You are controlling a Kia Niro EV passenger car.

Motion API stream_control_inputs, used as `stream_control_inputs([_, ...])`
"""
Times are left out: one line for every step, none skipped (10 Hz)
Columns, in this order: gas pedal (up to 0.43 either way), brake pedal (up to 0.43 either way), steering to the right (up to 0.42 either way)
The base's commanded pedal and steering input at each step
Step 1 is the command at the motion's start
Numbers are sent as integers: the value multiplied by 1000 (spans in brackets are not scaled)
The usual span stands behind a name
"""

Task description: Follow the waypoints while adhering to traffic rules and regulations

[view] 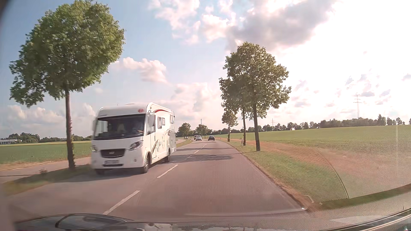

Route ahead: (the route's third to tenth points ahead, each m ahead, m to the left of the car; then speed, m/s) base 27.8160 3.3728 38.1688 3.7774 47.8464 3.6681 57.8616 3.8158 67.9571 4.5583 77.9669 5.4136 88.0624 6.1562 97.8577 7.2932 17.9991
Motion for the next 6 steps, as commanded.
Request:
stream_control_inputs([79, 12, -1])
stream_control_inputs([79, 12, -1])
stream_control_inputs([87, 12, -1])
stream_control_inputs([87, 12, -1])
stream_control_inputs([87, 12, -1])
stream_control_inputs([87, 12, -1])
